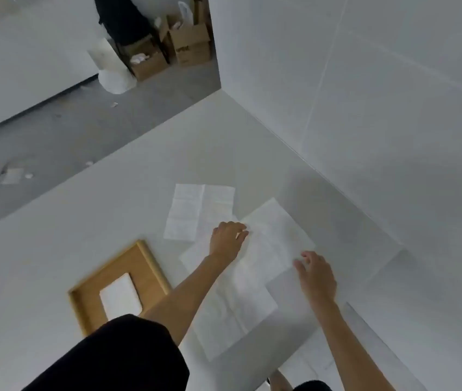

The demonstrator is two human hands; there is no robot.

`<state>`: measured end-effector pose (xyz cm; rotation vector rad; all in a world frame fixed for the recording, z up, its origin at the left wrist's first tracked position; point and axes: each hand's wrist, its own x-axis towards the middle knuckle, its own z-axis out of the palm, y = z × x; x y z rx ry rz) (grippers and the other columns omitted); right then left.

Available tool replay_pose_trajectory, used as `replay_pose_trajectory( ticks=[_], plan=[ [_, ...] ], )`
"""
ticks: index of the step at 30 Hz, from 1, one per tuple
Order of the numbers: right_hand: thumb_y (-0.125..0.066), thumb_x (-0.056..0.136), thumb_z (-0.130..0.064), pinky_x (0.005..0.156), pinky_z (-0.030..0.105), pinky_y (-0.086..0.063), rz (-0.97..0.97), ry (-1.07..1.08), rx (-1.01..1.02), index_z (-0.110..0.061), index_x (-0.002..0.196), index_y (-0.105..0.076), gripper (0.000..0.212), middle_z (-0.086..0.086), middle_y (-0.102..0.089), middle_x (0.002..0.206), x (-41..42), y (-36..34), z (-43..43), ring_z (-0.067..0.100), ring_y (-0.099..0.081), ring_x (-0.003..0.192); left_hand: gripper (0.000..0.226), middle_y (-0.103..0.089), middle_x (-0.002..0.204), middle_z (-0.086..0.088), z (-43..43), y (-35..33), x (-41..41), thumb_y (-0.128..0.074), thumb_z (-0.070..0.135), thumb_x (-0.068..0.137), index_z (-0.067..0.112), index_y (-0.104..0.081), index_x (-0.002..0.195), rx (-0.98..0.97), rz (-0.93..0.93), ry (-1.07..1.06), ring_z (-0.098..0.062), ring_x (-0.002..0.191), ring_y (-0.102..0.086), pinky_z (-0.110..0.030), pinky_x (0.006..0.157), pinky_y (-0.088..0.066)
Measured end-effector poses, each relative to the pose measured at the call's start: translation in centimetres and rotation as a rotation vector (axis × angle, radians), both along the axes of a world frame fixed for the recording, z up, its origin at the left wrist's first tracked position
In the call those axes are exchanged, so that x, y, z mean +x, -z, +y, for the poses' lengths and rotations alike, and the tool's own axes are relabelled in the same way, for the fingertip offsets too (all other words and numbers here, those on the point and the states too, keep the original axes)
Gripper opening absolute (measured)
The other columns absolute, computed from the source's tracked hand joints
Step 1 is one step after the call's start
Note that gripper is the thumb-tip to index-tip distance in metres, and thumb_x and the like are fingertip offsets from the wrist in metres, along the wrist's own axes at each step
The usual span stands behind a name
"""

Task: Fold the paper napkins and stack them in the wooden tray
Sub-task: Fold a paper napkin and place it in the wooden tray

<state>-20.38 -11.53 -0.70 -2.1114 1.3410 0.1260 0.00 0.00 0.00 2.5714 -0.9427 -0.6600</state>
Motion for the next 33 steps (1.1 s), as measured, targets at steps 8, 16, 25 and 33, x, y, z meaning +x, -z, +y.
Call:
replay_pose_trajectory(
  ticks=[8,16,25,33],
  plan=[
    [-0.048,0.101,-0.047,0.081,0.035,-0.053,0.258,0.250,0.113,-0.010,0.114,-0.068,0.044,0.011,-0.072,0.112,2.4,2.1,0.9,0.030,-0.068,0.106,0.044,-0.057,0.137,-0.009,-7.2,3.5,2.2,-0.057,0.031,0.102,0.013,-0.050,0.141,0.220,-0.101,-0.024,-0.030,0.128,-0.046,-0.036,0.104,-0.036],
    [-0.048,0.100,-0.024,0.079,0.037,-0.053,0.244,0.388,0.147,-0.005,0.112,-0.066,0.028,0.014,-0.070,0.110,4.5,3.1,2.3,0.032,-0.067,0.104,0.017,-0.062,0.124,-0.009,-8.4,4.9,2.7,-0.059,0.013,0.098,0.013,-0.060,0.115,0.183,-0.053,-0.007,-0.033,0.121,-0.048,-0.038,0.101,-0.035],
    [-0.067,0.089,-0.007,0.068,0.021,-0.047,-0.478,0.494,0.217,-0.007,0.091,-0.059,0.008,0.000,-0.066,0.080,3.3,-0.3,0.3,0.028,-0.067,0.085,0.010,-0.059,0.094,-0.003,-5.3,-0.1,3.0,-0.053,0.012,0.099,0.013,-0.048,0.107,-0.212,0.409,-0.291,-0.026,0.090,-0.057,-0.030,0.076,-0.043],
    [-0.048,0.096,0.012,0.051,0.022,-0.051,-0.789,-0.145,0.310,-0.029,0.099,-0.063,0.043,0.001,-0.063,0.090,9.6,-9.2,2.6,0.005,-0.054,0.062,0.040,-0.061,0.106,-0.014,10.8,-11.1,3.8,-0.066,0.007,0.095,0.016,-0.051,0.131,-0.710,0.716,-0.731,-0.026,0.088,-0.064,-0.031,0.067,-0.053]
  ],
)
